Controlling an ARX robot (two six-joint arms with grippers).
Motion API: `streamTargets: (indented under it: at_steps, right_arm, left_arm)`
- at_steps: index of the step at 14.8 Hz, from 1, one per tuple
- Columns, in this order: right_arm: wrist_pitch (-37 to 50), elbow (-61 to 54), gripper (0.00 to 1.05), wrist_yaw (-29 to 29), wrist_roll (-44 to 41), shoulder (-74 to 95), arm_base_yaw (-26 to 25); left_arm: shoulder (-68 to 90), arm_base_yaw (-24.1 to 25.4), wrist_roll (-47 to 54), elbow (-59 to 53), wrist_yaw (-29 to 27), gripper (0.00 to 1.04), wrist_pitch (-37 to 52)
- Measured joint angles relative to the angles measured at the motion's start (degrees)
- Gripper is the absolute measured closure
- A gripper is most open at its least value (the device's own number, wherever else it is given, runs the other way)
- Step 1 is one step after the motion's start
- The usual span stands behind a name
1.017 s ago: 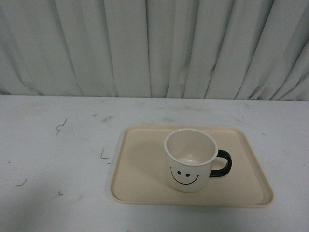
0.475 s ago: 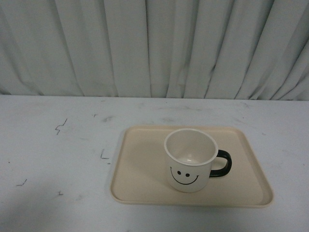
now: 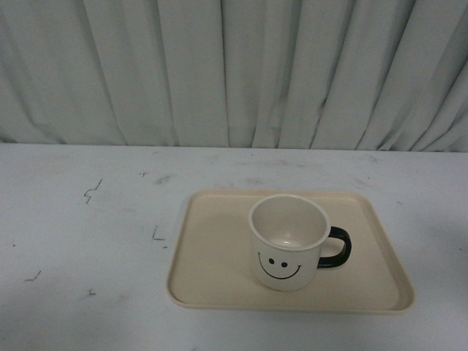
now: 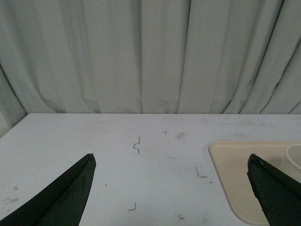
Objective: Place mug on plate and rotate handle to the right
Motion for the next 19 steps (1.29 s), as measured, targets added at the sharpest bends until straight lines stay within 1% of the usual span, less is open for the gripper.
streamTargets:
  at_steps: [1, 3, 5, 8, 10, 13, 14, 15, 19]
  right_arm:
    - [-4.6, 7.7, 0.06, -1.4, -1.8, 9.7, 2.1]
    - [-14.0, 21.5, 0.06, -2.6, -3.8, 24.4, 4.5]
    - [-24.2, 33.8, 0.06, -2.2, -4.0, 36.4, 6.3]
    - [-33.7, 48.6, 0.06, -2.9, -3.5, 50.3, 8.4]
    - [-37.6, 54.1, 0.06, -1.9, -4.3, 56.8, 8.8]
    - [-38.9, 57.5, 0.06, -0.3, -6.0, 62.6, 8.8]
    - [-39.2, 58.8, 0.15, 0.4, -6.7, 63.7, 9.0]
    - [-39.8, 59.8, 0.26, 1.2, -7.3, 64.7, 9.2]
    - [-44.9, 64.4, 0.75, 2.8, -11.8, 68.5, 9.5]
  left_arm:
    - [0.0, 0.0, 0.0, 0.0, 0.0, 0.07, 0.0]
    - [0.0, 0.0, 0.0, 0.0, 0.0, 0.07, 0.0]
    - [0.0, 0.0, 0.0, 0.0, 0.0, 0.07, 0.0]
    - [0.0, 0.0, 0.0, 0.0, 0.0, 0.07, 0.0]
    - [0.0, 0.0, 0.0, 0.0, 0.0, 0.07, 0.0]
    - [0.0, 0.0, 0.0, 0.0, 0.0, 0.07, 0.0]
    - [0.0, 0.0, 0.0, 0.0, 0.0, 0.07, 0.0]
    - [0.0, 0.0, 0.0, 0.0, 0.0, 0.07, 0.0]
    - [0.0, 0.0, 0.0, 0.0, 0.0, 0.07, 0.0]
